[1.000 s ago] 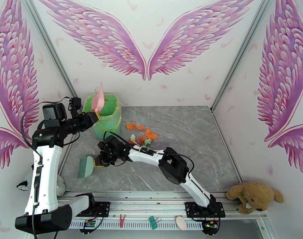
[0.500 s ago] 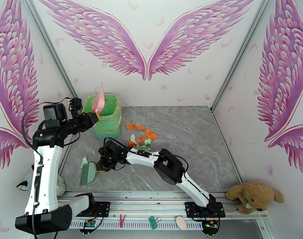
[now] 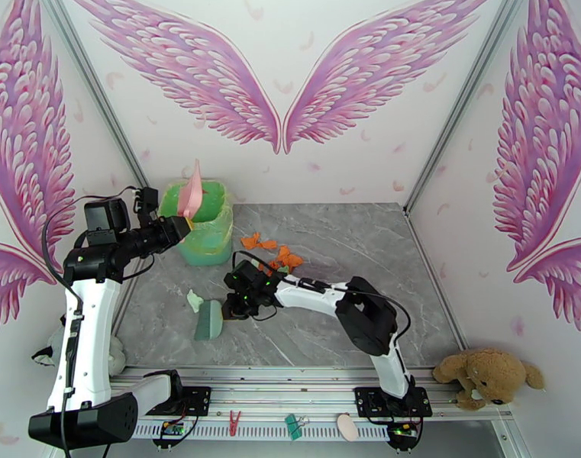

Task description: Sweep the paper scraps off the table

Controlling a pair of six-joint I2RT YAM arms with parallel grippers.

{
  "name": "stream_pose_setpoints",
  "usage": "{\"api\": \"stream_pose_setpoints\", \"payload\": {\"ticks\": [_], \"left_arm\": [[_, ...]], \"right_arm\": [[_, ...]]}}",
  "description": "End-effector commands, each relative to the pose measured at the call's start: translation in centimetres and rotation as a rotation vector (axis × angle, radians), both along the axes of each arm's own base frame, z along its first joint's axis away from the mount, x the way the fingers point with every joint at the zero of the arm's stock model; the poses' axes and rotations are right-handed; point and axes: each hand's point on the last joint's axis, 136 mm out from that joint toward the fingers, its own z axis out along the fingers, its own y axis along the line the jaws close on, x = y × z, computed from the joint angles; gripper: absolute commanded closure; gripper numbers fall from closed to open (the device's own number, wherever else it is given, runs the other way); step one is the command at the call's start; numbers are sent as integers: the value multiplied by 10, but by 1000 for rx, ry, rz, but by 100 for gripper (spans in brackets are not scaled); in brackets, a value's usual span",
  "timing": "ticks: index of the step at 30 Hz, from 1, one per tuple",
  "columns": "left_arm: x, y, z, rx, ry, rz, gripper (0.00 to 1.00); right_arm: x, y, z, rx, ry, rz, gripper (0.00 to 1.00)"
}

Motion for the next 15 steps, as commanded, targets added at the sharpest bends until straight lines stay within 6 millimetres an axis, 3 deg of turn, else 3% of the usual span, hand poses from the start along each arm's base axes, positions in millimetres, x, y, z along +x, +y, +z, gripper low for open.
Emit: {"api": "stream_pose_setpoints", "payload": {"ticks": [1,5,8,11,15], "left_arm": [[-6,0,3,40,-24,-4,100],[-6,-1,2,46,-22,-6,100],[-6,-1,2,51,-24,-9,100],[-5,-1,2,54,-25,-6,100],[-7,-2,1,64,-8,-12,100]], "right_arm": [[6,-59,-16,-198,-80,-24,100],[18,-99,-5,-266,-136,-67,100],[22,-111,11,-238,-157,-96,100],[20,-94,33,-130,-150,-79,100],[17,-55,67,15,-139,-35,100]]}}
